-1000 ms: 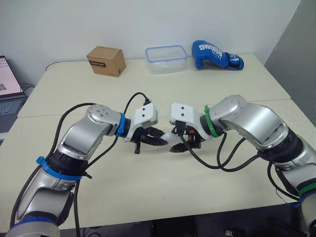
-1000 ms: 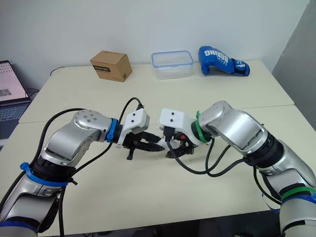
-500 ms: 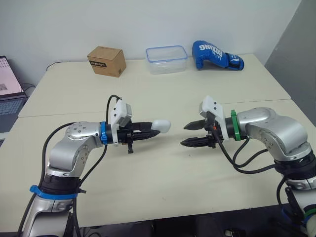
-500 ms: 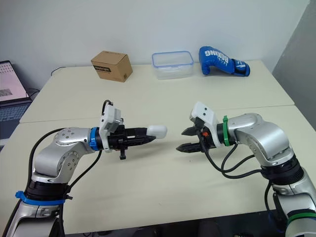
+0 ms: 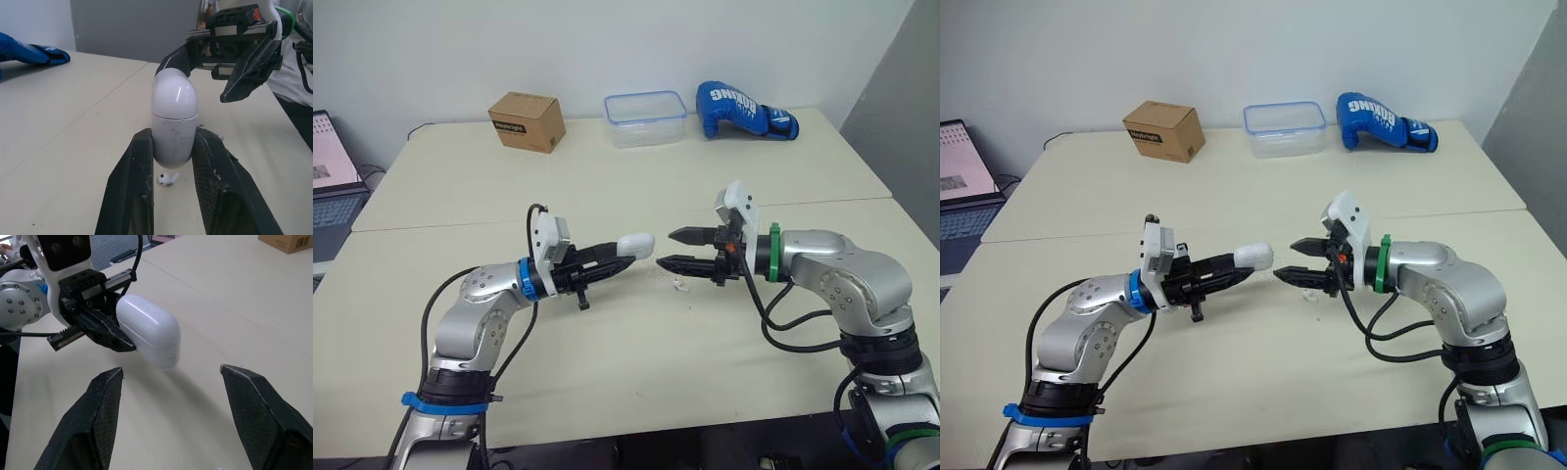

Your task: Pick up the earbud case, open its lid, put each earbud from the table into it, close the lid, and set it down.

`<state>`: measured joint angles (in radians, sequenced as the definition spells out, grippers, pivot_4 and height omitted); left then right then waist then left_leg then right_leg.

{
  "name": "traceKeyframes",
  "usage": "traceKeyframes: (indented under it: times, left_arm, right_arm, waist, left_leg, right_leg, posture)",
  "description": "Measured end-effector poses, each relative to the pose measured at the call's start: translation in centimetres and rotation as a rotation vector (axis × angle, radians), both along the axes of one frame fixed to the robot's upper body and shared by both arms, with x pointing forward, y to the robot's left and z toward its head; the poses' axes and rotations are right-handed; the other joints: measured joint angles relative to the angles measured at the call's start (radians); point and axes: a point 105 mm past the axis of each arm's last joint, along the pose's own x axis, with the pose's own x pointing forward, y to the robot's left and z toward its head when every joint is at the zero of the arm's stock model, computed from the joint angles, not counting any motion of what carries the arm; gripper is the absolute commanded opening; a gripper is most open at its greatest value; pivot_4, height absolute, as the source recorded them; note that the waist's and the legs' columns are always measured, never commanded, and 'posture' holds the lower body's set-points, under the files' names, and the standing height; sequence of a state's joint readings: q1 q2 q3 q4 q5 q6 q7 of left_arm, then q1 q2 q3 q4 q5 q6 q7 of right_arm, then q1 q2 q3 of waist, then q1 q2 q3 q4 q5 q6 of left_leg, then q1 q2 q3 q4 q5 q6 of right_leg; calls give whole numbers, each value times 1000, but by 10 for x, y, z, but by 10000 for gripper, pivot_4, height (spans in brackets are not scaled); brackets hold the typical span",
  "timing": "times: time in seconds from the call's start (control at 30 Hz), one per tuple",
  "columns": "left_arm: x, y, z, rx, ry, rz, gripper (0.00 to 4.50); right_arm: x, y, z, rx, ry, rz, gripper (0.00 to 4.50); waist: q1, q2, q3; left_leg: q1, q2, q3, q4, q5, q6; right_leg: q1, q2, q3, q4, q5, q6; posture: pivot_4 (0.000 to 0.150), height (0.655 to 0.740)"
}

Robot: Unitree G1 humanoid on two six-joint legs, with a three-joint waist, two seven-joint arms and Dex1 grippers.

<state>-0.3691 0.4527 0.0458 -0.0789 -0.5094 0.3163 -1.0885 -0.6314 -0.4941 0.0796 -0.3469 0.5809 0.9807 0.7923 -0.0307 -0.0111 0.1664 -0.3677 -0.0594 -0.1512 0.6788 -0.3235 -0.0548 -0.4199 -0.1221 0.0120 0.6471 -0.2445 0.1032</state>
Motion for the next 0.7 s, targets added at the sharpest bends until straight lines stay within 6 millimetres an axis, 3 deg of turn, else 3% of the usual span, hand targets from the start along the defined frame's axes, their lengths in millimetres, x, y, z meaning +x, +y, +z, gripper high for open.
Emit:
traceKeyframes:
  times: [0.3,0.7]
  left_arm:
    - [-2,-7,6,-47,31,-75,7224]
    - [-9,-1,6,-37,72,-139,7224]
  right_arm:
    - [0,11,-1,29,-5,2,32844]
    - [0,12,0,29,-6,6,32844]
  waist:
    - [-1,0,0]
    - [-1,0,0]
  left_leg:
    - [0,0,0,0,0,0]
    - [0,0,0,0,0,0]
  right_leg:
    - [0,0,0,0,0,0]
    - [0,0,0,0,0,0]
  posture:
    - [1500,7307]
    - [1500,7307]
